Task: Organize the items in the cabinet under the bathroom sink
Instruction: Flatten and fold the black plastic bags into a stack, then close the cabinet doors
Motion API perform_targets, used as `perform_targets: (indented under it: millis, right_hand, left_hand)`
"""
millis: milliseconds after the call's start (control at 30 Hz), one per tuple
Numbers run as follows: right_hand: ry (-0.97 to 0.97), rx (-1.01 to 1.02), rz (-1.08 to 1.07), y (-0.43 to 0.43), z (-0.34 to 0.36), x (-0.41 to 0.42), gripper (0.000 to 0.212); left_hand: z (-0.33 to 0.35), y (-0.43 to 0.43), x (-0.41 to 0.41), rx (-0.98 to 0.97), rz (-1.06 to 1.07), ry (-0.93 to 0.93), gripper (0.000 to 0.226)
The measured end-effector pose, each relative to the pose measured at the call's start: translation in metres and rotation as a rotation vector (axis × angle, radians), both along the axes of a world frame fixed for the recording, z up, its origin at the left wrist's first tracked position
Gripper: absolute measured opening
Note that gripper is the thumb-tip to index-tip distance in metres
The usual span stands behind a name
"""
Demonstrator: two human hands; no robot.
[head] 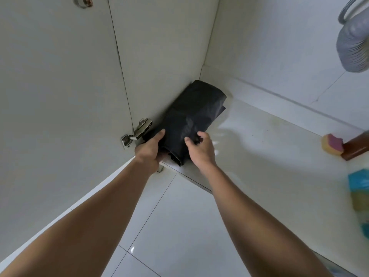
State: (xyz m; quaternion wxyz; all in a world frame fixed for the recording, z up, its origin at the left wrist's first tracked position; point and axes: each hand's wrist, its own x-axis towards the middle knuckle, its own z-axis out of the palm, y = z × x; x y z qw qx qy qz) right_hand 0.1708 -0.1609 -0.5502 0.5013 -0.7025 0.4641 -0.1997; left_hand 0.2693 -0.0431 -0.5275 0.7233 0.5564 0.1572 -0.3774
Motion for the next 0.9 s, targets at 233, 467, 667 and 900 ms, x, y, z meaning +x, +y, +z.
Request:
perform_targets:
  millis: [233, 467, 667, 900]
  right_hand:
    - [0.091, -0.014, 0.023, 0.006, 0.006, 0.009, 0.062]
    - [0.036, -0.060, 0.170, 0.023, 0.011, -0.023, 0.054]
    - [0.087, -0.091, 0.227, 0.042, 0.039, -0.054, 0.057]
    - [0.089, -0.204, 0.272, 0.074, 0.121, -0.095, 0.055]
  left_hand:
    - [-0.001, -0.006, 0.002, 0.174, 0.023, -0.111, 0.050]
    - [0.009, 0.007, -0.005, 0.088, -0.011, -0.089, 0.034]
    - [0.034, 0.036, -0.020, 0.224, -0.171, -0.158, 0.036]
    - [0.107, 0.075, -0.057, 0.342, -0.273, -0.421, 0.040]
